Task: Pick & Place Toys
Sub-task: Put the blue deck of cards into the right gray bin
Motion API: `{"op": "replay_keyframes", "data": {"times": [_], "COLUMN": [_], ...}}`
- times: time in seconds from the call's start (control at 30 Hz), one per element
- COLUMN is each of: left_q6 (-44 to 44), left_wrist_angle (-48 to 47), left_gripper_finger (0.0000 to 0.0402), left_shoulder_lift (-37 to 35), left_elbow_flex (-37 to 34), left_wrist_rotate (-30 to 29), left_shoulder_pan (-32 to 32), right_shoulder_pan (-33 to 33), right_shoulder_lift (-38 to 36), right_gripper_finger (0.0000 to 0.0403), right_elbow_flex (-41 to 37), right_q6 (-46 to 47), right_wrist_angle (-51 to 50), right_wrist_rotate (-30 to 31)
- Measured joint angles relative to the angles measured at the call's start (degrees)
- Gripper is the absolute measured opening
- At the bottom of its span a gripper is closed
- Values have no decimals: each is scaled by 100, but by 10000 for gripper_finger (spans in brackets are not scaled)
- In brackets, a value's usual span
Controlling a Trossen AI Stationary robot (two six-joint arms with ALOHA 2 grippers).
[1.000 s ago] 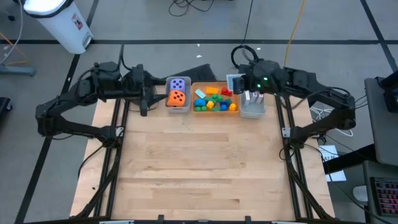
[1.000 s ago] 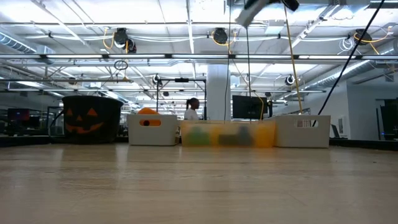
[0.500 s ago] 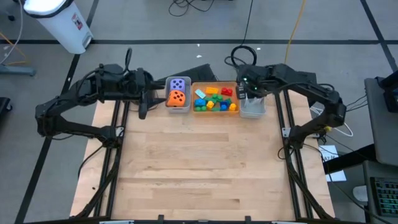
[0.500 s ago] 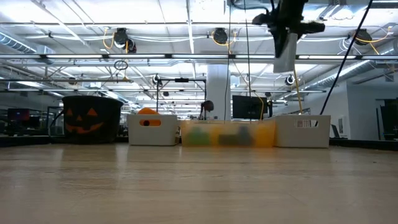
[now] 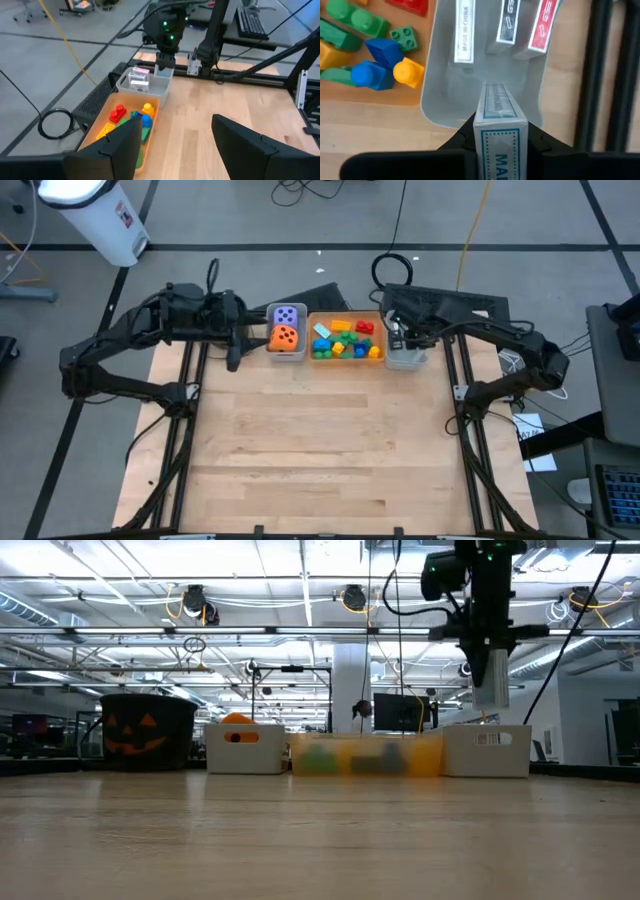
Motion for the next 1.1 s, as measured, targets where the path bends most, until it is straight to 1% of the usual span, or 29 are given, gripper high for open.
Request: {"op": "replay_keyframes", "data": {"times": [0.17,0.3,0.5,0.7,0.93,1.1], "left_q6": [-45,-95,-153,-194,-83,-67], "left_wrist_angle": [-11,-10,10,64,117,121], "left_gripper_finger": [246,246,246,246,246,246], "left_shoulder_lift": [234,416,637,711,709,706], "left_elbow_flex": [-7,-7,-7,-6,-5,-5], "left_wrist_rotate": [6,49,52,59,57,55], "left_shoulder_pan": [12,15,15,15,15,15], "right_shoulder_pan": [-387,-721,-1139,-1525,-1592,-1573], "right_shoulder_lift": [-251,-404,-458,-460,-443,-253], "right_gripper_finger": [54,54,54,54,54,54], "right_elbow_flex": [-665,-959,-1010,-1010,-1010,-1010], "right_q6": [-162,-325,-703,-946,-1064,-1063], "right_wrist_angle": [564,879,1291,1438,1431,1431], "right_wrist_rotate": [-275,-409,-469,-802,-814,-814]}}
